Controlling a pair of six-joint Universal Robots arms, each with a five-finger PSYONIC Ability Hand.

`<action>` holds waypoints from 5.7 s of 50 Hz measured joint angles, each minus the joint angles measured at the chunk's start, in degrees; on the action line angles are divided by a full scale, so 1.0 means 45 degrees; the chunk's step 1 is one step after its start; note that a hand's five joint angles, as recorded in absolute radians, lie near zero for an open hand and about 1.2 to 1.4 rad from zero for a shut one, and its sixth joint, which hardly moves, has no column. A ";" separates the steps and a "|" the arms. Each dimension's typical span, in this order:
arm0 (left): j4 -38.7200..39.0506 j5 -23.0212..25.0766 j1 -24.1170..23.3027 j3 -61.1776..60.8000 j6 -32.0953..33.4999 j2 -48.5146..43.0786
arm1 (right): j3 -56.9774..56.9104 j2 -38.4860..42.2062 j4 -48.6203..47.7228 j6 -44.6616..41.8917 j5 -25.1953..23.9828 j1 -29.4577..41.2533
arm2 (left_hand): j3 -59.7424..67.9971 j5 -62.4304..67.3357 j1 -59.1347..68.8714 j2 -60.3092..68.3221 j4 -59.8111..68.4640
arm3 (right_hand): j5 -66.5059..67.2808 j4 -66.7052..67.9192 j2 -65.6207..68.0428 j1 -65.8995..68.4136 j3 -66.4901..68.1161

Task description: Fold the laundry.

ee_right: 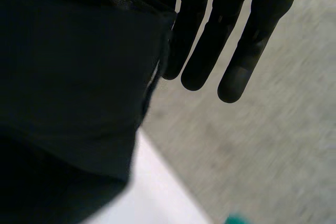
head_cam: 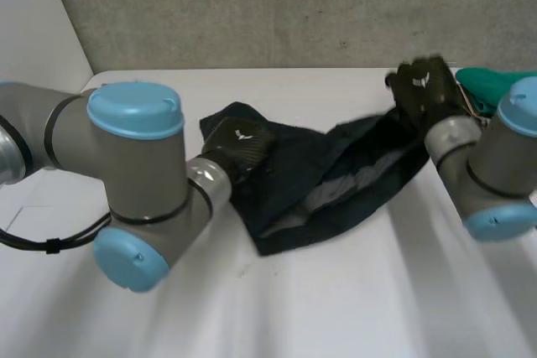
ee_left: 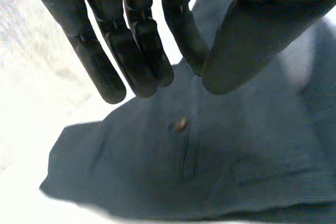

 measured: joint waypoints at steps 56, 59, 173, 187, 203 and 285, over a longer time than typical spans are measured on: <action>0.2475 0.4658 0.4821 0.6211 0.2870 -0.6957 | -0.2625 0.2049 0.7004 0.6474 0.2396 0.5087 | -0.8991 -0.8631 -0.8708 -0.9079 -0.9175 | -1.1863 -1.2509 -1.2327 -1.1629 -1.2388; 0.2505 0.4663 0.4768 0.6581 0.2855 -0.7245 | -0.2970 0.2686 0.6715 0.6503 0.2589 0.5220 | -0.7518 -0.7095 -0.6997 -0.7609 -0.7594 | -1.1754 -1.2361 -1.2201 -1.1522 -1.2241; 0.0445 -0.1421 0.1461 -0.4493 -0.0418 0.4957 | 0.0684 -0.1890 0.7718 -0.1065 -0.1983 -0.0885 | -0.9571 -0.9093 -0.9464 -0.9641 -0.9653 | -0.9965 -1.0526 -1.0372 -0.9831 -1.0408; 0.1265 -0.1476 0.0828 -0.9014 -0.0729 0.5073 | 0.3299 -0.1383 0.6315 -0.2781 -0.4545 -0.1780 | -0.8933 -0.8323 -0.8783 -0.8955 -0.8932 | -0.6568 -0.7030 -0.6868 -0.6305 -0.6878; 0.3294 -0.1608 0.1264 -0.8503 -0.0613 0.2263 | 0.2924 0.0296 0.4517 -0.2637 -0.4731 -0.1587 | -0.8023 -0.7543 -0.7962 -0.8115 -0.8072 | -0.7199 -0.7554 -0.7302 -0.6407 -0.7422; 0.6700 0.0118 0.2868 0.3112 0.5221 -0.4548 | -0.4706 0.4210 0.1775 -0.0997 0.2890 0.1035 | -1.2402 -1.1830 -1.2644 -1.2543 -1.2652 | -1.1896 -1.2488 -1.2318 -1.1589 -1.2376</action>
